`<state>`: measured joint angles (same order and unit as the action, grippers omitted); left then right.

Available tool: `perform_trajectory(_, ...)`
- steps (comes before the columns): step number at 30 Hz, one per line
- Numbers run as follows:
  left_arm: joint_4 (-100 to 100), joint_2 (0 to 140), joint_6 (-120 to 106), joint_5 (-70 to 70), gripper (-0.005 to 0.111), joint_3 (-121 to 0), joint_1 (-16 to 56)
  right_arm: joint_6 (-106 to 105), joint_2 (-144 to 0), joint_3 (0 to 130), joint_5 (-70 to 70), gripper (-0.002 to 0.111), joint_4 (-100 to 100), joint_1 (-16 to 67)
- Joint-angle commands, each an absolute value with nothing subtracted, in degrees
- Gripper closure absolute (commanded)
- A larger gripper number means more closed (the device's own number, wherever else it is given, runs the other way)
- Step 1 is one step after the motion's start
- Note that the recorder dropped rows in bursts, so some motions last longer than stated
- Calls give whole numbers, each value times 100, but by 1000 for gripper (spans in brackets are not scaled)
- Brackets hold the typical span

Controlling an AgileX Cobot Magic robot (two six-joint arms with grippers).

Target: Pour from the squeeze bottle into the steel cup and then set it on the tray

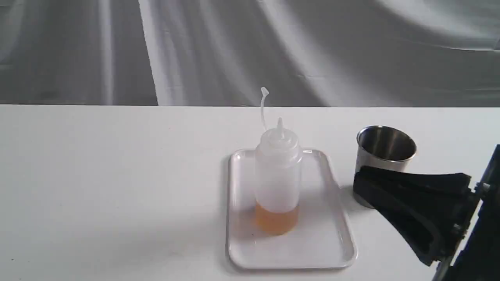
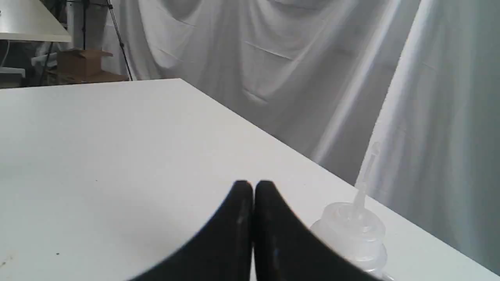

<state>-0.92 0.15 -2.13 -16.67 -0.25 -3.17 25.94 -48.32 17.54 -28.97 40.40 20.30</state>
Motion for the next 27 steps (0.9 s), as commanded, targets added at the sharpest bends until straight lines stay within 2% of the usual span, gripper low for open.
perform_trajectory(1,-96,0,-212,-1614,107,0,-271,2736,-4589,1743,-2752,108,3979,2217)
perform_trajectory(13,-96,0,-196,-1614,107,0,-271,2792,-3895,1648,-2450,108,3992,3083)
perform_trajectory(27,-96,0,-196,-1614,107,0,-271,2810,-3092,995,-2455,108,3814,3138)
